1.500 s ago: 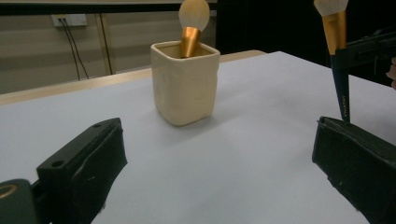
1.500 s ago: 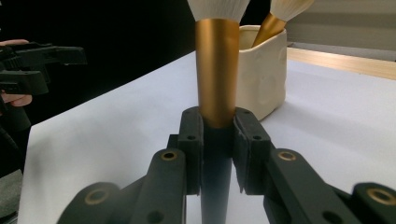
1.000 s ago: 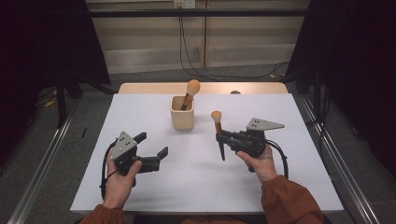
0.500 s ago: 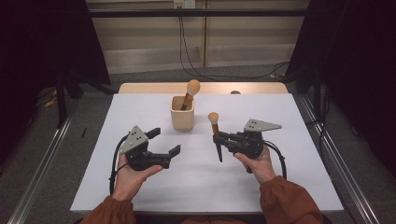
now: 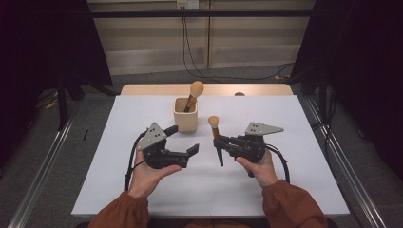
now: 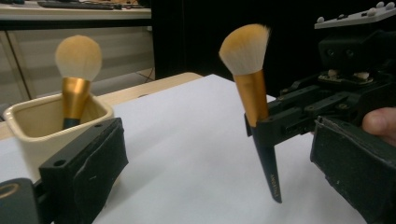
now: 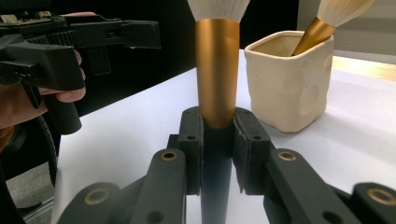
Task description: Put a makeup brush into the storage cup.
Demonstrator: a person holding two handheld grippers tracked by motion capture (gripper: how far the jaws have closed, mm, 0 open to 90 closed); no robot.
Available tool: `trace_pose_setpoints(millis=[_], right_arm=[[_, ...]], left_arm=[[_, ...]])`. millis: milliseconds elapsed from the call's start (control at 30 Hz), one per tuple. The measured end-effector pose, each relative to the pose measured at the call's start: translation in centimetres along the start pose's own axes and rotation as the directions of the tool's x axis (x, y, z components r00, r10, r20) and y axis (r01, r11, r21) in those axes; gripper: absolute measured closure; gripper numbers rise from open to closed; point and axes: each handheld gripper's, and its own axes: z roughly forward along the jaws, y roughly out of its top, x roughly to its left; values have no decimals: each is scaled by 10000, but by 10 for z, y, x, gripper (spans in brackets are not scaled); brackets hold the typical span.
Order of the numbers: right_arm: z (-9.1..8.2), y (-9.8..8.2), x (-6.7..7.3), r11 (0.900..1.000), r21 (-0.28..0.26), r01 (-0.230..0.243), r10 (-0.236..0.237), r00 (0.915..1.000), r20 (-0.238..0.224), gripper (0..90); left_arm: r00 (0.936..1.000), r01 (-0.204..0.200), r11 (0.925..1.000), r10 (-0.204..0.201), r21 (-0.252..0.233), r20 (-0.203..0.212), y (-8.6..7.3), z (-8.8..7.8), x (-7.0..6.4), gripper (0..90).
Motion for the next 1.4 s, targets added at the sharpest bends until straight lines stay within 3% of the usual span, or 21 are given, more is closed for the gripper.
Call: trace_pose_setpoints(millis=[300, 533, 700, 967, 1000, 1233, 1400], right_arm=[[2, 0, 3, 10000, 14, 30, -30, 9999, -118, 754], [4, 0, 6, 10000, 37, 77, -77, 9998, -178, 754], [5, 0, 8, 9999, 30, 146, -145, 9996, -234, 754], [6, 1, 11, 9998, -5, 180, -180, 9994, -290, 754], [7, 0, 11, 9998, 24, 197, -196, 9992, -356, 754], [7, 1, 14, 9997, -2, 244, -244, 9990, -367, 754], [7, 0, 14, 9996, 31, 265, -264, 9990, -373, 754]], left_arm=[[9996, 227, 9996, -224, -160, 182, 7, 15, -5, 56], [9991, 65, 9999, -59, -131, 412, 11, 28, -12, 103], [9991, -90, 9999, 93, -66, 406, 13, 36, -17, 117], [9992, 130, 9999, -131, 46, 369, 12, 45, -17, 162], [9993, 136, 9999, -138, 57, 359, 12, 46, -16, 205], [9985, 321, 9993, -328, 164, 440, 11, 50, -16, 265], [9974, 539, 9984, -546, 158, 481, 11, 52, -15, 365]])
